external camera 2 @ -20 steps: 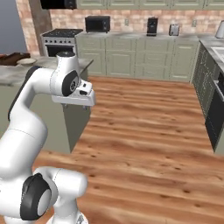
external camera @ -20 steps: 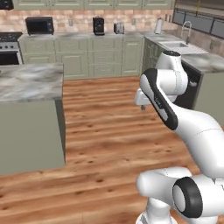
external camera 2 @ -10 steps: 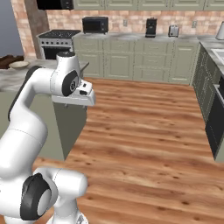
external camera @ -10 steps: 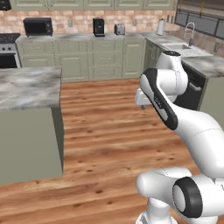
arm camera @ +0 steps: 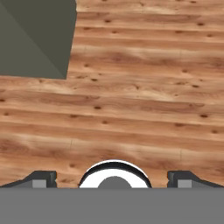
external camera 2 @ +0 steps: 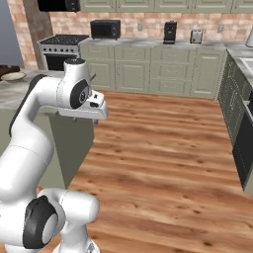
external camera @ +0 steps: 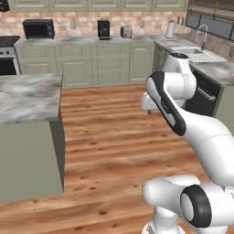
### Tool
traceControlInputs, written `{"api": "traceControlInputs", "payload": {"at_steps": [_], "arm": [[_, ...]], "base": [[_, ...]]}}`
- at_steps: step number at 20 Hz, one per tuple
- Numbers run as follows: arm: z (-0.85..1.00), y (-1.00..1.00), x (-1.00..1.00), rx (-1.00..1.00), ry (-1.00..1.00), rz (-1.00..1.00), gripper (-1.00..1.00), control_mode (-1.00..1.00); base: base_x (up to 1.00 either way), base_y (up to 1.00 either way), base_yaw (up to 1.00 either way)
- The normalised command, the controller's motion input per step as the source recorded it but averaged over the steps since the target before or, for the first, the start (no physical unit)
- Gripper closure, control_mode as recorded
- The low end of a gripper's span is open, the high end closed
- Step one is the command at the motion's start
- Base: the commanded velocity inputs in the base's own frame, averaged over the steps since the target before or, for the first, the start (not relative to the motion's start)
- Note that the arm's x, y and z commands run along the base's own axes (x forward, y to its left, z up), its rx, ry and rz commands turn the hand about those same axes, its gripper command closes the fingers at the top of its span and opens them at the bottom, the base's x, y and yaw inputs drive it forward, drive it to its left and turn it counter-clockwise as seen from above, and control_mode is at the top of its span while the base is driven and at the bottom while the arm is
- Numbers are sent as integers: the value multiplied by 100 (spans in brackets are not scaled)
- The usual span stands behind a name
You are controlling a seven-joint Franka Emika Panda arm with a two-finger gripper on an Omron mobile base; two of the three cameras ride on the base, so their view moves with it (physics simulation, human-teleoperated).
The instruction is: Place the two vegetables and bowl onto the tray for setting up a vegetable dip station.
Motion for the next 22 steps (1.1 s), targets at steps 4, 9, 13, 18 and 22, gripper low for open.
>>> {"api": "traceControlInputs", "payload": {"at_steps": [4, 9, 13, 18, 22], "arm": [[0, 0, 0, 0, 0, 0, -100, 100], [0, 0, 0, 0, 0, 0, -100, 100], [0, 0, 0, 0, 0, 0, -100, 100], [0, 0, 0, 0, 0, 0, -100, 100], [0, 0, 0, 0, 0, 0, -100, 100]], "base": [[47, -31, 8], [47, -30, 8], [48, -28, 11], [49, -30, 7], [52, -31, 1]]}}
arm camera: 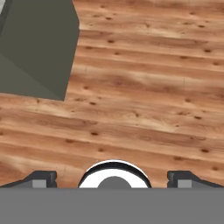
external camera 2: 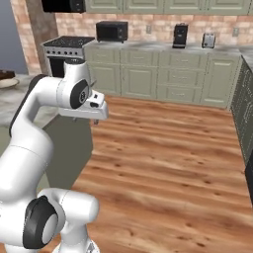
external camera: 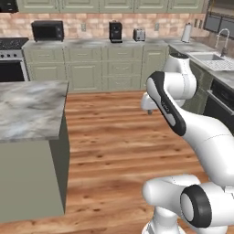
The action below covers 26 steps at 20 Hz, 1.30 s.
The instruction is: Place the two vegetables and bowl onto the tray for setting up a vegetable dip station.
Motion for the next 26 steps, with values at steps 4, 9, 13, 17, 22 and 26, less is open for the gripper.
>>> {"api": "traceControlInputs", "payload": {"at_steps": [4, 9, 13, 17, 22, 26], "arm": [[0, 0, 0, 0, 0, 0, -100, 100], [0, 0, 0, 0, 0, 0, -100, 100], [0, 0, 0, 0, 0, 0, -100, 100], [0, 0, 0, 0, 0, 0, -100, 100], [0, 0, 0, 0, 0, 0, -100, 100], [0, 0, 0, 0, 0, 0, -100, 100]], "base": [[52, -31, 0], [52, -31, 0], [52, -31, 0], [53, -30, 0], [53, -30, 0], [54, -30, 0]]}}
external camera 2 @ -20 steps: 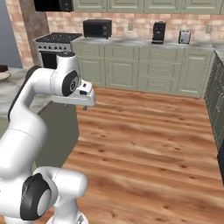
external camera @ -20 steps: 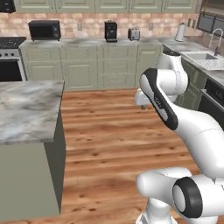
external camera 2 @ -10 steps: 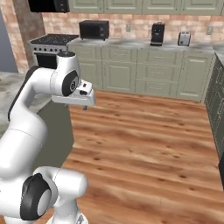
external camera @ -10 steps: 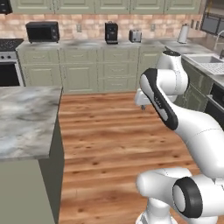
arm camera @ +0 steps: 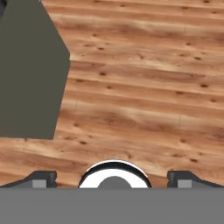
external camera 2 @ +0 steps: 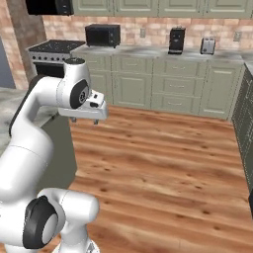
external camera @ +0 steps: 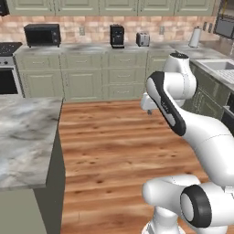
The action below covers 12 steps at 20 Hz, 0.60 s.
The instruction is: Place the two vegetables and bowl onto the tray for setting up a vegetable dip station.
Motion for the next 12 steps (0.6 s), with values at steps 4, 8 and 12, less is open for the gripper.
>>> {"api": "traceControlInputs", "payload": {"at_steps": [4, 8, 12], "arm": [[0, 0, 0, 0, 0, 0, -100, 100], [0, 0, 0, 0, 0, 0, -100, 100], [0, 0, 0, 0, 0, 0, -100, 100]], "base": [[53, -30, 0], [54, -30, 0], [54, -30, 0]]}}
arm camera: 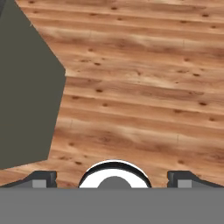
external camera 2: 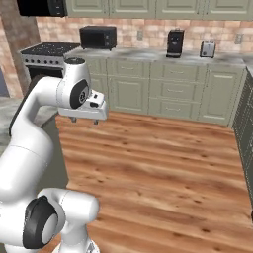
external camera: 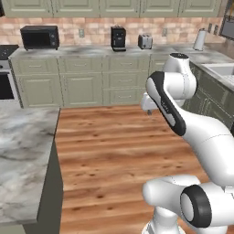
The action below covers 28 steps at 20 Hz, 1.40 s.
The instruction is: Place the two vegetables and bowl onto the tray for setting up a vegetable dip station.
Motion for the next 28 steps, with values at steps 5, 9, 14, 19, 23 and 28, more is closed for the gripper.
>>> {"api": "traceControlInputs", "payload": {"at_steps": [5, 9, 14, 19, 23, 28], "arm": [[0, 0, 0, 0, 0, 0, -100, 100], [0, 0, 0, 0, 0, 0, -100, 100], [0, 0, 0, 0, 0, 0, -100, 100], [0, 0, 0, 0, 0, 0, -100, 100], [0, 0, 0, 0, 0, 0, -100, 100], [0, 0, 0, 0, 0, 0, -100, 100]], "base": [[55, -31, 1], [55, -30, 1], [55, -31, 1], [54, -31, 1], [54, -31, 1], [55, -28, 6]]}}
